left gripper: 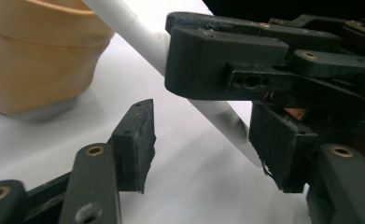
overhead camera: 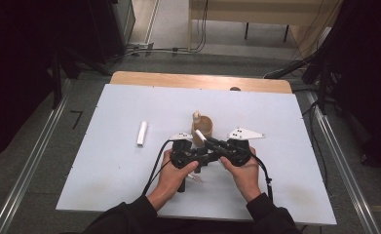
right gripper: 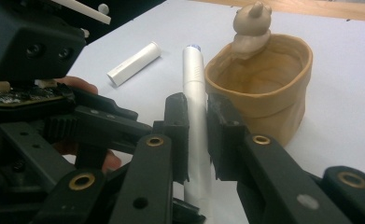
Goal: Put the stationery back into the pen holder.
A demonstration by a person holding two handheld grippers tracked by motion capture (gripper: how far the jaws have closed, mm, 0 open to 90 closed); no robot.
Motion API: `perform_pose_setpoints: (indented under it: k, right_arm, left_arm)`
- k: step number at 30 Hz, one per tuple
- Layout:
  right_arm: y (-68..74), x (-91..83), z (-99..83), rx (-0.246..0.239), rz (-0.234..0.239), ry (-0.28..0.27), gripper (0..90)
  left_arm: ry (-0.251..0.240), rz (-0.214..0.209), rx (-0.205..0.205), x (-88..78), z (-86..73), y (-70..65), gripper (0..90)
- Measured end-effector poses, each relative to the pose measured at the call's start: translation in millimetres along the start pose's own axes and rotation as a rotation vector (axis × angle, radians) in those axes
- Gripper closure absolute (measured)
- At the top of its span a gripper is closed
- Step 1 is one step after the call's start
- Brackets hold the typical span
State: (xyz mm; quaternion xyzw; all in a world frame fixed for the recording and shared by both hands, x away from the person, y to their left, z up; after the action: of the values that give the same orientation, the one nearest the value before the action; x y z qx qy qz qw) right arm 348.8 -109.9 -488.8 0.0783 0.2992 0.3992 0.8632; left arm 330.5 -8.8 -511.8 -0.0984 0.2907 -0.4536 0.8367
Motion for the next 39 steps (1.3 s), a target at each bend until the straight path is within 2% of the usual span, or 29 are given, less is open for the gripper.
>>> perform_pose_setpoints:
  k: [5,10,21,30,34,39]
  right_arm:
    - [2.0,0.1,0.3,0.003,0.012,-0.003,77.0]
    - [4.5,-0.2,0.6,0.005,0.020,-0.005,76.9]
    - [9.1,-3.9,2.6,0.000,0.039,-0.014,76.8]
    - [10.6,-7.4,4.6,-0.002,0.046,-0.025,75.2]
    - [11.1,-13.9,8.7,0.007,0.061,-0.048,69.1]
    - [2.9,-23.8,11.2,0.020,0.041,-0.059,59.5]
  left_arm:
    - [-0.002,-0.006,-0.008,0.9,0.1,-0.2,47.6]
    - [-0.006,-0.017,-0.017,-1.3,1.4,1.5,57.0]
    - [-0.014,0.000,-0.017,-6.6,3.8,5.5,76.5]
    - [-0.028,0.008,-0.009,-9.0,5.1,5.9,79.3]
    - [-0.036,0.009,-0.011,-11.0,6.7,7.0,79.4]
    - [-0.057,0.012,-0.018,-16.7,12.0,9.9,79.4]
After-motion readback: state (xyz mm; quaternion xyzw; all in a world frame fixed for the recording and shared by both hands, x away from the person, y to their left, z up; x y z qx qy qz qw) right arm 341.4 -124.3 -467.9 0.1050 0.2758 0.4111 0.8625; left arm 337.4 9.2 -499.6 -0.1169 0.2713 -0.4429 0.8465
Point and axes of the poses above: each handheld gripper's, and its own axes: x roughly forward along the jaws, z roughly out of its top, y roughly to its left, the point moved 6 cm from there along x, roughly forward along the jaws, and after that the axes turned 11 degrees about x, right-handed, at the moved point
